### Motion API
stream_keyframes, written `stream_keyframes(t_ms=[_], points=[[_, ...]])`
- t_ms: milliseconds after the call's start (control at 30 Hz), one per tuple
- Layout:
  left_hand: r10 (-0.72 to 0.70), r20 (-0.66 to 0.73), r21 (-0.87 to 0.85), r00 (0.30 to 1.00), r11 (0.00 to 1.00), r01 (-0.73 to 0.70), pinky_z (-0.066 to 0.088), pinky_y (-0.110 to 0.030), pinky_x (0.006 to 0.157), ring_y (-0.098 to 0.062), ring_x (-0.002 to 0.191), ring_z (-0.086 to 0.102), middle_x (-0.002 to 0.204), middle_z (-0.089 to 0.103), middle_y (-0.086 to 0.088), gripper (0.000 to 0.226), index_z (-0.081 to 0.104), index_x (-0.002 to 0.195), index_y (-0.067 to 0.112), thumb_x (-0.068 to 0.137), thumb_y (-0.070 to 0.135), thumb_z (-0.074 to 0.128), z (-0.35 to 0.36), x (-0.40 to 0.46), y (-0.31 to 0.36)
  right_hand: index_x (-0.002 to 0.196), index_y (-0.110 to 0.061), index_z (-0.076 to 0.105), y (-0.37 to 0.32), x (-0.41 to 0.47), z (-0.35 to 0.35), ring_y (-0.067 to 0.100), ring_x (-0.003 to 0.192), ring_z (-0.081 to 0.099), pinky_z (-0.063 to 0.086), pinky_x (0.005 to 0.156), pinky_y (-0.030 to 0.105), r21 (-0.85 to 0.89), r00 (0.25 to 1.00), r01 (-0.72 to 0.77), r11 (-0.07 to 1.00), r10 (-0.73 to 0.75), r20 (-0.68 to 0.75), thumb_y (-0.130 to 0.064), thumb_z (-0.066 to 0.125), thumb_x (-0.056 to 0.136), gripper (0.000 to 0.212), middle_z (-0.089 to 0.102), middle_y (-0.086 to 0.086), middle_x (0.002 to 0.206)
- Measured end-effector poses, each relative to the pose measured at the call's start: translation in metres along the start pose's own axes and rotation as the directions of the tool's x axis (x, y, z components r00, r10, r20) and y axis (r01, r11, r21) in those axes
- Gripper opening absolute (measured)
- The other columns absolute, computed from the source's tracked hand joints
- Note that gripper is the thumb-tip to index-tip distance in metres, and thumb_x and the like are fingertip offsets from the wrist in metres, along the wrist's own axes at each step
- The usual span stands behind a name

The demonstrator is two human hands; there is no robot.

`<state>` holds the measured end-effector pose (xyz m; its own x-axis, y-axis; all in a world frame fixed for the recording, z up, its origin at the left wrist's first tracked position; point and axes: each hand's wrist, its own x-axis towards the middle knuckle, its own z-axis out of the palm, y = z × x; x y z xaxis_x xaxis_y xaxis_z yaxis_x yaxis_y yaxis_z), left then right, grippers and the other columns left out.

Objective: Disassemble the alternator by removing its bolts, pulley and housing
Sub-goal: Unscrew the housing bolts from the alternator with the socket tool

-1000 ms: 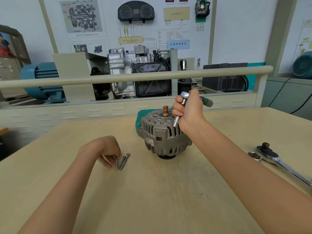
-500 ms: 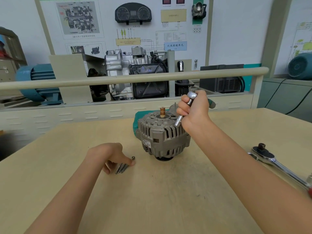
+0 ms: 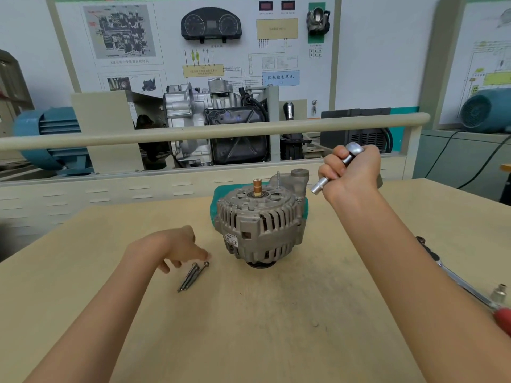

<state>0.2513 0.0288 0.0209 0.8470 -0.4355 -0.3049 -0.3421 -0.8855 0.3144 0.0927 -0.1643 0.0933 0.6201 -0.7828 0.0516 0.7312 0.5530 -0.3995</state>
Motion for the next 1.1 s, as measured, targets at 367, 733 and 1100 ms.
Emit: stream_keyframes(t_ms=[367, 733, 1100], points=[[0.368, -0.524, -0.041, 0.768, 0.89, -0.455, 0.039, -0.038, 0.099, -0.024, 0.131, 0.036, 0.142, 0.04, -0.008, 0.102, 0.03, 0.144, 0.016, 0.068, 0.08, 0.053, 0.016, -0.04, 0.068, 0.062, -0.017, 0.033, -0.001, 0.001, -0.006, 0.006, 0.036, 0.019, 0.015, 0.036, 0.018, -0.033, 0.999, 0.025, 0.999, -0.026, -0.047, -0.021, 0.029, 0.095, 0.033, 0.035, -0.004, 0.052], [0.442, -0.512, -0.102, 0.736, 0.82, -0.563, 0.042, -0.043, 0.104, -0.021, 0.128, 0.041, 0.139, 0.044, -0.002, 0.094, 0.034, 0.143, 0.021, 0.067, 0.065, 0.07, 0.006, -0.025, 0.057, 0.062, -0.017, 0.033, -0.002, 0.006, -0.001, 0.007, 0.035, 0.019, 0.015, 0.036, 0.018, -0.047, 0.997, 0.059, 0.997, -0.061, -0.038, -0.02, 0.029, 0.094, 0.032, 0.037, -0.006, 0.046], [0.47, -0.369, -0.749, 0.802, 0.361, -0.556, 0.043, -0.036, 0.106, -0.018, 0.126, 0.053, 0.143, 0.049, -0.004, 0.092, 0.037, 0.145, 0.027, 0.061, 0.032, 0.075, 0.01, 0.009, 0.013, 0.053, -0.019, 0.032, -0.007, 0.007, 0.003, 0.005, 0.033, 0.023, 0.018, 0.036, 0.016, -0.237, 0.985, -0.038, 0.971, 0.076, 0.156, -0.018, 0.026, 0.095, 0.042, 0.04, -0.006, 0.044]])
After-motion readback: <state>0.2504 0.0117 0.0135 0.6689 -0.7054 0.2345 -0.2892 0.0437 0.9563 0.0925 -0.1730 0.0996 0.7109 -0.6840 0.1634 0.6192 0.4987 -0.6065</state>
